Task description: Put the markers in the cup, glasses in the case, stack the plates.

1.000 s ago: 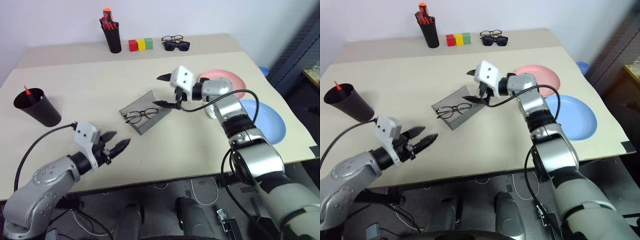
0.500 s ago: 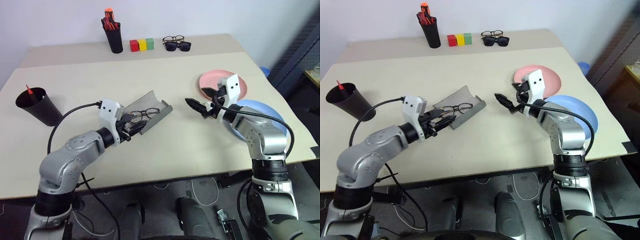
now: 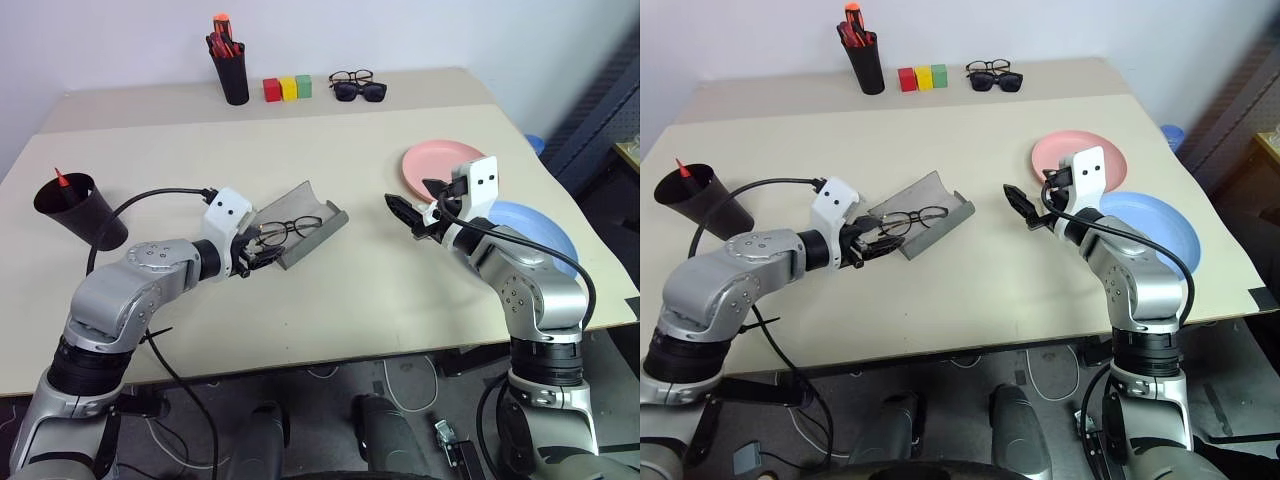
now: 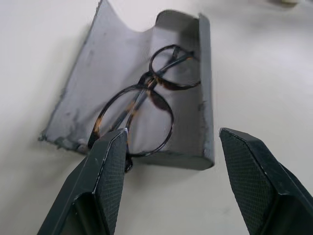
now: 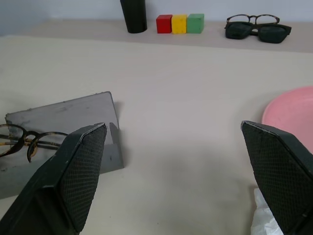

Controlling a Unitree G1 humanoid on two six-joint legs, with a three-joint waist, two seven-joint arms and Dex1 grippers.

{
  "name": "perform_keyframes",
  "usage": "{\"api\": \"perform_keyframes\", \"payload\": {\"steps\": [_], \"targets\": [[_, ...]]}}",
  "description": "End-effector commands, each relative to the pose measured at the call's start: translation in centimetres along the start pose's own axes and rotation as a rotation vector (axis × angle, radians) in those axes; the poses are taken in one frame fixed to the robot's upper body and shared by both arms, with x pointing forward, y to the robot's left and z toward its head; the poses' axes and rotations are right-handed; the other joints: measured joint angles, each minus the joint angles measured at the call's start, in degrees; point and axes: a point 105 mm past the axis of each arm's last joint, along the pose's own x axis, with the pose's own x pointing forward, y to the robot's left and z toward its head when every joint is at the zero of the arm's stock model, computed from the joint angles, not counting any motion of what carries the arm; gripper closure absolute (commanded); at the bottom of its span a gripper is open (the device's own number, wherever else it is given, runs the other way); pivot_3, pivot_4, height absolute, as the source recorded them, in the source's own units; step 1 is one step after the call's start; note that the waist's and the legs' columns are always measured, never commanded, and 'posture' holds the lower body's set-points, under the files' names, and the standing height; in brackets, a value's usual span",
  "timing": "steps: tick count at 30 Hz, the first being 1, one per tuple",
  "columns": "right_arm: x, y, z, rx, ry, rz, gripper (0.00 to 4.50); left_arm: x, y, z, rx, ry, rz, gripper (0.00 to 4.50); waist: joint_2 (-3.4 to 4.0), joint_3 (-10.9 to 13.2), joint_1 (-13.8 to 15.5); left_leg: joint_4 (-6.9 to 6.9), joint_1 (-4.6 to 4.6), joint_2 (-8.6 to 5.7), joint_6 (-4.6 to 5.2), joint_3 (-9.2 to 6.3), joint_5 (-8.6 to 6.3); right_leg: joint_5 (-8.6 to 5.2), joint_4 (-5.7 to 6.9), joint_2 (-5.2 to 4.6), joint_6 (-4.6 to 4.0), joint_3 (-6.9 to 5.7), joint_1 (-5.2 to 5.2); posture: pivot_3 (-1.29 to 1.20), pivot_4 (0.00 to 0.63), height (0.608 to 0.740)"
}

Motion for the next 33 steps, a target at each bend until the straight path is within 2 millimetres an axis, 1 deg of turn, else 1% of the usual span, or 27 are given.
{"api": "perform_keyframes", "payload": {"steps": [1, 7, 12, 14, 16, 19, 23, 25, 28, 31, 33], "targets": [[-0.3, 0.4, 1.5, -0.022, -0.067, 0.005, 0.04, -0.8, 0.7, 0.5, -0.033, -0.016, 0.027, 1.44, 0.0, 0.0, -0.1, 0.0, 0.0, 0.0, 0.0, 0.0, 0.0, 0.01, 0.0, 0.0, 0.01, 0.0, 0.0, 0.0, 0.15, 0.74], [-0.4, 0.2, 1.3, -0.024, -0.06, 0.003, 0.04, -1.2, 2.1, -0.4, -0.253, -0.038, 0.091, 1.44, -0.01, 0.0, 0.0, -0.01, 0.01, 0.0, 0.0, -0.01, 0.0, 0.07, 0.03, 0.0, 0.14, 0.0, -0.01, 0.0, 0.15, 0.74], [-0.1, 0.4, 1.2, -0.026, -0.061, 0.008, 0.04, -0.6, 2.5, -0.3, -0.436, -0.073, 0.098, 1.44, -0.01, 0.0, 0.1, 0.03, 0.01, 0.0, 0.0, -0.02, 0.0, 0.09, 0.04, 0.0, 0.17, -0.01, 0.01, 0.0, 0.15, 0.74], [-0.1, 0.3, 1.2, -0.029, -0.061, 0.005, 0.04, 0.1, 2.8, -0.3, -0.51, -0.083, 0.104, 1.44, -0.01, 0.0, 0.1, 0.04, 0.01, 0.0, 0.0, -0.03, 0.0, 0.1, 0.04, 0.0, 0.18, -0.01, 0.01, 0.0, 0.15, 0.74], [-0.2, 0.1, 1.3, -0.034, -0.062, 0.0, 0.04, 1.1, 2.6, -0.2, -0.57, -0.081, 0.081, 1.44, -0.02, 0.0, 0.1, 0.06, 0.01, -0.01, 0.0, -0.03, 0.0, 0.1, 0.04, 0.0, 0.19, -0.02, 0.02, 0.0, 0.15, 0.74], [-0.3, -0.1, 1.5, -0.04, -0.065, -0.008, 0.04, 2.0, 1.7, 0.2, -0.589, -0.072, 0.027, 1.44, -0.02, 0.0, 0.1, 0.04, 0.01, -0.01, -0.01, -0.03, 0.0, 0.1, 0.02, 0.0, 0.19, -0.02, 0.03, 0.0, 0.15, 0.74], [-0.6, -0.4, 1.6, -0.05, -0.065, -0.022, 0.04, 2.6, 0.1, 0.6, -0.634, -0.049, -0.079, 1.44, -0.02, 0.0, 0.0, -0.02, 0.01, -0.01, -0.01, -0.02, 0.0, 0.1, 0.01, 0.0, 0.21, -0.02, 0.01, 0.0, 0.15, 0.74], [-0.7, -0.5, 1.6, -0.054, -0.065, -0.03, 0.04, 2.4, -0.6, 0.9, -0.625, -0.039, -0.128, 1.44, -0.02, 0.0, 0.0, -0.01, 0.01, -0.01, -0.01, -0.03, 0.0, 0.1, 0.01, 0.0, 0.21, -0.02, 0.0, 0.0, 0.15, 0.74], [-0.9, -0.6, 1.7, -0.054, -0.066, -0.035, 0.04, 1.3, -0.8, 1.6, -0.609, -0.05, -0.169, 1.44, -0.02, 0.0, 0.0, 0.0, 0.01, -0.01, -0.01, -0.02, 0.0, 0.1, 0.02, 0.0, 0.21, -0.02, 0.01, 0.0, 0.15, 0.74], [-0.9, -0.7, 1.6, -0.052, -0.066, -0.038, 0.04, -0.3, -1.0, 2.5, -0.574, -0.07, -0.214, 1.44, -0.02, 0.0, -0.1, -0.01, 0.01, -0.01, -0.01, -0.03, 0.0, 0.1, 0.03, 0.0, 0.21, -0.02, 0.0, 0.0, 0.15, 0.74], [-0.9, -0.7, 1.5, -0.05, -0.064, -0.038, 0.04, -1.7, -0.6, 3.4, -0.53, -0.099, -0.226, 1.44, -0.02, 0.0, -0.1, -0.01, 0.01, -0.01, -0.01, -0.03, 0.0, 0.1, 0.04, 0.0, 0.21, -0.02, -0.01, 0.0, 0.15, 0.74]]}}
